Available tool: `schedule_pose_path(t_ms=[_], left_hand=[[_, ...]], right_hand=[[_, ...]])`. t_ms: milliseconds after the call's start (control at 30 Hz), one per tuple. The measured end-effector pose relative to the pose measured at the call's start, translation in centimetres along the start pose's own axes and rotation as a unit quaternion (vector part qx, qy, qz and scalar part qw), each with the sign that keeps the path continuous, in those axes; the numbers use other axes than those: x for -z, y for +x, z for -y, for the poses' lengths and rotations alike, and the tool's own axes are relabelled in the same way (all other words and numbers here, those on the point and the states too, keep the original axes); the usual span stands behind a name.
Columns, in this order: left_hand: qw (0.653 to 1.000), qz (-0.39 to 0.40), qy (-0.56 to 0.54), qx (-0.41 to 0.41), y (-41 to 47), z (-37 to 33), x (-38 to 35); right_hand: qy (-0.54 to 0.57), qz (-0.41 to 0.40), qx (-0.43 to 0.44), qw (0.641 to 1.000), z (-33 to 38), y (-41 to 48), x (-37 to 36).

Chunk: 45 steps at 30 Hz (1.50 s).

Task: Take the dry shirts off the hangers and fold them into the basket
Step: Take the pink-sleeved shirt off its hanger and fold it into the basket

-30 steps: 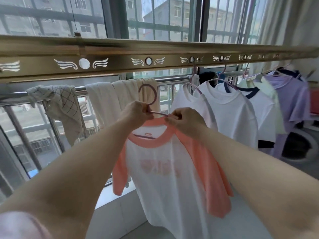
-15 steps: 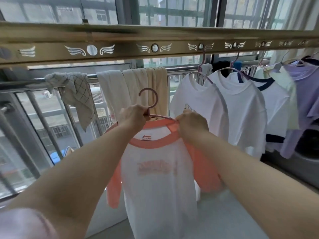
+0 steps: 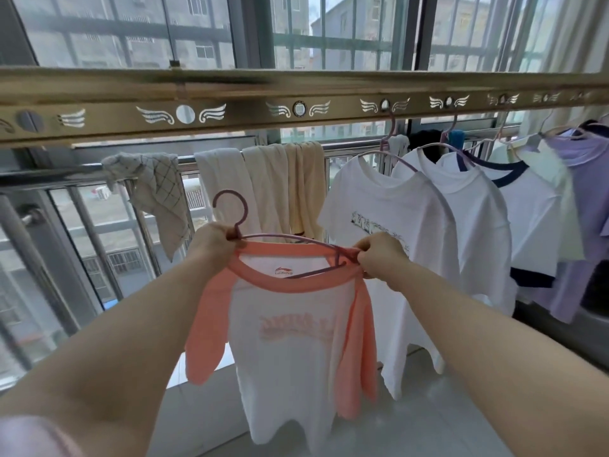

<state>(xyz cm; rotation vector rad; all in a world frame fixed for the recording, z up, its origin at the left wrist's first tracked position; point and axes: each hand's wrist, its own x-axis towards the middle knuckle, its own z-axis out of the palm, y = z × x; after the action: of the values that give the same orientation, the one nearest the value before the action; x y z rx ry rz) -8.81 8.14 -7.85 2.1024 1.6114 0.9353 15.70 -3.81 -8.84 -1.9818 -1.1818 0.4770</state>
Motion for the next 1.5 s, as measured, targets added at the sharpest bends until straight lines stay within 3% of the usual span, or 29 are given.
schedule_pose_path(t_ms=[67,167,233,367,533,733,867,1000,1100,1500], left_hand=[[0.999,-0.009,-0.031,0.002,0.0,0.3,0.2],[0.998,-0.014,-0.060,0.001,0.2,0.5,0.4],[0.997,-0.019,-0.075,0.000,0.5,0.6,0.5],[0.993,0.000,-0.119,0.008,0.9,0.4,0.2],[0.959,-0.084,-0.260,0.079,2.3,0.6,1.0],[0.981,0.005,-0.196,-0.002,1.1,-2.1,0.9],[0.976,-0.044,-0.183,-0.111,0.2,-4.0,0.9],[0.956,-0.118,-0.188,-0.193,0.5,-5.8,2.5],[0.944,-0.147,-0.208,-0.208,0.8,-6.5,3.8],[0.939,-0.242,-0.068,-0.234,4.2,-2.6,6.5]], right_hand=[[0.172,0.022,-0.059,0.983,0.3,0.2,0.3],[0.366,0.084,-0.142,0.916,0.7,0.5,0.6],[0.426,0.117,-0.186,0.878,0.4,0.9,0.7],[0.445,0.124,-0.224,0.858,-0.3,1.7,0.5],[0.359,0.088,-0.199,0.908,-0.6,1.8,0.3],[0.203,0.042,-0.081,0.975,1.2,1.4,-1.4],[0.231,0.011,-0.039,0.972,2.7,1.6,-2.5],[0.093,-0.026,-0.006,0.995,2.8,1.3,-2.6],[0.082,-0.015,-0.019,0.996,2.8,1.2,-2.8],[0.082,0.027,-0.028,0.996,3.6,1.8,-3.4]])
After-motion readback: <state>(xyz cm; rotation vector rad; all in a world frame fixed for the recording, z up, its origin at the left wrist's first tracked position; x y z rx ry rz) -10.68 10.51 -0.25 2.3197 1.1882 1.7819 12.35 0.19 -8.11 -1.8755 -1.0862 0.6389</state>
